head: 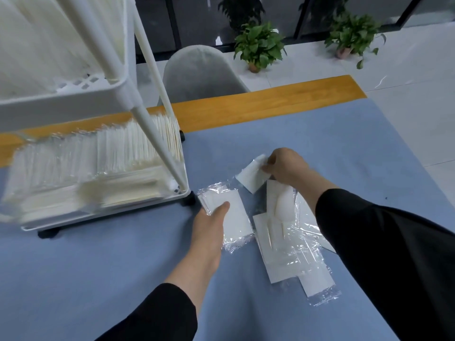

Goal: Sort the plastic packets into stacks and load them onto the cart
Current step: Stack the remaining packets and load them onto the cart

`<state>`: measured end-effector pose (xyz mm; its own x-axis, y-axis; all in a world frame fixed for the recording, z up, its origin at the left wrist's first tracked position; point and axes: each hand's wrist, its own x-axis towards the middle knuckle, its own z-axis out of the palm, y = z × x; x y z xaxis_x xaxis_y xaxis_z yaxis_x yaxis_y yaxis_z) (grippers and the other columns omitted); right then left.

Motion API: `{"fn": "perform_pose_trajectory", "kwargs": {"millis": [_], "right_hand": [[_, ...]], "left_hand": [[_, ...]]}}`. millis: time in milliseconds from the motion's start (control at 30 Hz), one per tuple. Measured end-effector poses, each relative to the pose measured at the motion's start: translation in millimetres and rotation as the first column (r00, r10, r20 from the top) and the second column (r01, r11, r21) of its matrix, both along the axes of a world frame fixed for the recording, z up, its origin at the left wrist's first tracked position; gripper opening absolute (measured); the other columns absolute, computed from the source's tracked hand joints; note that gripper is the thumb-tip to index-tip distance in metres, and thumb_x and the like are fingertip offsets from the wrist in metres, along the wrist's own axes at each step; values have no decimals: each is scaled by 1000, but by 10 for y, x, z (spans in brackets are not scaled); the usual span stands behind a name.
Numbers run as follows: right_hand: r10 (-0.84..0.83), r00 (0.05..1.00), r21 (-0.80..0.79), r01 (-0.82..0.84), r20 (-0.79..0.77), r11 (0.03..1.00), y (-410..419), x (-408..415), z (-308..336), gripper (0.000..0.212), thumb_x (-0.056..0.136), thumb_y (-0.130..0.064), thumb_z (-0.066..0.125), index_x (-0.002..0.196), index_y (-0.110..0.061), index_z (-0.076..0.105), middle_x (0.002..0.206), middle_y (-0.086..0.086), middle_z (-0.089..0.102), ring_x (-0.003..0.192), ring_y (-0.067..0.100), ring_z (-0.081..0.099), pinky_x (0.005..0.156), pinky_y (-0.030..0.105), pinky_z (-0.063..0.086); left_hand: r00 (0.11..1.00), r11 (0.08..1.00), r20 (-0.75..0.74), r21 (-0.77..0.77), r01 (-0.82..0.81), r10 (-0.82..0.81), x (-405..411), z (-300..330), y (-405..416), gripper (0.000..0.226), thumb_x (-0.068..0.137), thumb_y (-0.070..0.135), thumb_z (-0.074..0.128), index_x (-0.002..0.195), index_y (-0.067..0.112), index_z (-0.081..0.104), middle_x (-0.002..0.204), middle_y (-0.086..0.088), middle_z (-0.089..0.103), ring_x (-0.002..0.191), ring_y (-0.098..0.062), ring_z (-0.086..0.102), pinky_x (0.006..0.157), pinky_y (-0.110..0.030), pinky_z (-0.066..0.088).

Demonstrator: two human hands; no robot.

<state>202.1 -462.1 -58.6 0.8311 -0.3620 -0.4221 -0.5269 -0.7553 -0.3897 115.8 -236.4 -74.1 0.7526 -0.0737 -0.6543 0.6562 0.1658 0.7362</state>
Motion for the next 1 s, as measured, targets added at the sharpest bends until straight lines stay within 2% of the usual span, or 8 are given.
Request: {"fn": "perform_pose_trajectory", "kwargs": {"millis": [167, 300, 467, 600, 700, 767, 900, 1000], "right_hand": [[-255, 897, 495, 46, 362, 867, -119, -275, 402, 14, 85, -15, 73, 88, -23, 61, 86, 1, 67, 66, 21, 63, 69, 38, 53], [24, 974, 640, -167, 226, 750, -48, -585, 712, 20, 83, -8, 78, 91, -19, 63, 75, 4, 61, 65, 19, 54, 59, 27, 44], [130, 949, 372, -236, 288, 898, 236, -811, 614, 28, 84, -27, 80, 96, -28, 55, 83, -8, 60, 71, 13, 51, 70, 34, 45], [-77, 901, 84, 46, 426, 995, 130, -1106, 506, 37, 90, -41, 71, 121, -27, 58, 110, -6, 59, 101, 17, 57, 83, 36, 48], [147, 983, -163, -127, 114, 978, 285, -1403, 320, 89, 80, -65, 69, 150, -22, 35, 150, 3, 38, 137, 28, 38, 107, 44, 40], [170, 983, -250, -180, -62, 951, 490, -1573, 148, 111, 72, -77, 65, 155, -23, 16, 160, 3, 20, 147, 30, 23, 113, 50, 34], [102, 980, -368, -32, 174, 929, 628, -1666, -87, 71, 80, -49, 70, 135, -14, 45, 131, 9, 51, 121, 34, 51, 90, 46, 50], [92, 953, -325, 8, 290, 946, 598, -1671, -108, 20, 82, -19, 60, 101, -13, 55, 102, 3, 56, 95, 32, 56, 61, 34, 42]], "left_hand": [[999, 999, 1, 9, -53, 53, 80, 54, 13, 21, 94, 29, 67, 115, 27, 69, 108, 6, 77, 109, -20, 70, 105, -51, 50], [998, 999, -48, -33, 34, -35, 150, 169, -52, 39, 84, 47, 72, 117, 27, 70, 114, -1, 76, 110, -27, 71, 103, -58, 50], [969, 952, -80, -220, 212, -235, 41, 372, -201, 34, 96, 32, 67, 126, 18, 68, 120, -9, 74, 110, -32, 71, 93, -62, 54], [986, 988, -119, -117, 106, -120, 4, 309, -108, 23, 94, 22, 71, 116, 17, 71, 112, -10, 77, 103, -34, 73, 88, -68, 54], [995, 996, -63, -51, 79, -82, -7, 214, 48, 18, 95, 19, 70, 114, 18, 71, 106, -5, 78, 99, -29, 75, 94, -60, 55], [995, 995, -29, -9, 98, -98, -56, 138, 147, 17, 95, 18, 70, 112, 18, 71, 106, -3, 78, 100, -29, 75, 95, -61, 55], [972, 975, 75, 44, 220, -223, -130, 43, 280, 16, 96, 20, 69, 112, 22, 71, 107, 4, 78, 102, -21, 74, 101, -54, 54], [942, 951, 135, 62, 303, -308, -146, 42, 332, 18, 96, 21, 69, 114, 23, 71, 109, 7, 78, 104, -17, 73, 104, -48, 52]]}}
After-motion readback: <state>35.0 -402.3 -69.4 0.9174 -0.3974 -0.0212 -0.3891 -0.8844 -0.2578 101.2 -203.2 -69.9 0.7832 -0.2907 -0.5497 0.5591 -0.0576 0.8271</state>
